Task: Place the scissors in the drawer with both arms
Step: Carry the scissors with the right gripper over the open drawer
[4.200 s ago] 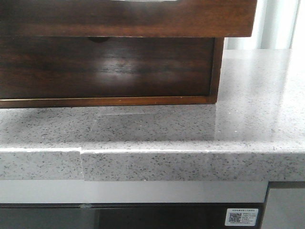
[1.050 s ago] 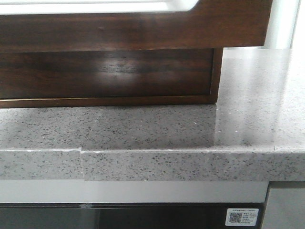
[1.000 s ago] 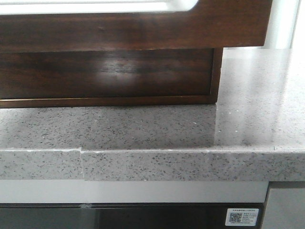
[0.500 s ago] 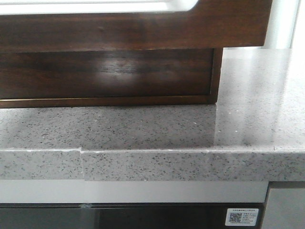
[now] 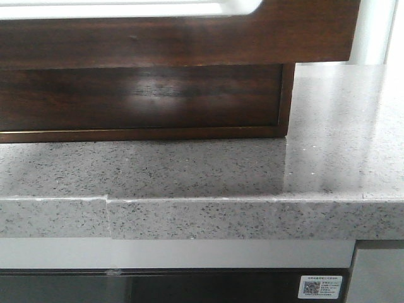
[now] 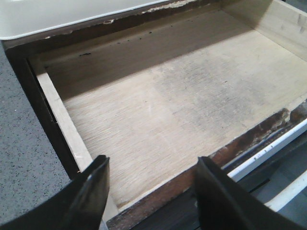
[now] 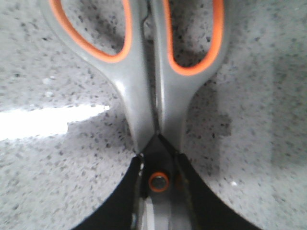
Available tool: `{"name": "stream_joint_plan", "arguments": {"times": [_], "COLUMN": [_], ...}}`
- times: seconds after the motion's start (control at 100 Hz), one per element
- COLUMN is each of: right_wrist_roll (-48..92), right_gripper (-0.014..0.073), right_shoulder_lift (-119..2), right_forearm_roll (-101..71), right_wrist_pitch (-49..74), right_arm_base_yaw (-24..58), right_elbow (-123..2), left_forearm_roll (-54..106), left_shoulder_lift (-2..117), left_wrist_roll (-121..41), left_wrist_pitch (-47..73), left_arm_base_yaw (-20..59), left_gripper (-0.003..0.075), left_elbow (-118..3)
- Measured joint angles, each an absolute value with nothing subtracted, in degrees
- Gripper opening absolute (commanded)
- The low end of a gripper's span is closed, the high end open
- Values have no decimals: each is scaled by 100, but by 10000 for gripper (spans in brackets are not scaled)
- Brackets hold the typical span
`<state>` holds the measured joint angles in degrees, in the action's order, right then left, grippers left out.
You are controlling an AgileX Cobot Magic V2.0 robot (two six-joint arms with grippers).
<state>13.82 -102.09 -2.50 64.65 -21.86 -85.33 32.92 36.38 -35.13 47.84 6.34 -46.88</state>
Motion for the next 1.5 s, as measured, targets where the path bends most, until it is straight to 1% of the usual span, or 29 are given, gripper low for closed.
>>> {"name": "stream_joint_plan", "arguments": {"times": [0.13, 0.27, 0.46, 0.62, 0.83, 1.09, 1.3, 1.5], "right_wrist_roll": [1499, 1663, 1988, 2267, 2774, 3668, 4460, 5127], "right_gripper": [-33, -33, -33, -32, -32, -32, -32, -32], "right_shoulder_lift": [-9803, -9034, -8062, -7699, -7675, -7726, -8174, -8745], "right_forearm_roll": [-332, -401, -452, -553, -620, -669, -673, -684], "right_wrist_pitch": [6461, 6271, 6194, 6204, 6160, 5858, 5866, 6040], "right_arm_base_yaw": [-2098, -1776, -1037, -227, 1059, 2651, 3400, 3730], "right_elbow": [-8533, -8533, -8834, -9327, -9749, -9803, -9812, -9812], "left_forearm_roll": [3281, 3281, 3281, 3281, 3281, 3271, 3271, 3271], "left_shoulder_lift": [3638, 3638, 3638, 3638, 3638, 3638, 3638, 3638], "left_wrist_roll": [-3513, -3513, -3516, -3516, -3516, -3516, -3516, -3516], "left_wrist_pitch": [4784, 4784, 4784, 4784, 4784, 4784, 4771, 4749], "left_arm_base_yaw": [634, 634, 634, 634, 634, 634, 634, 634], "left_gripper": [367, 367, 367, 367, 367, 367, 367, 367], "left_elbow": [-4688, -4688, -4688, -4688, -4688, -4688, -4688, -4688]}}
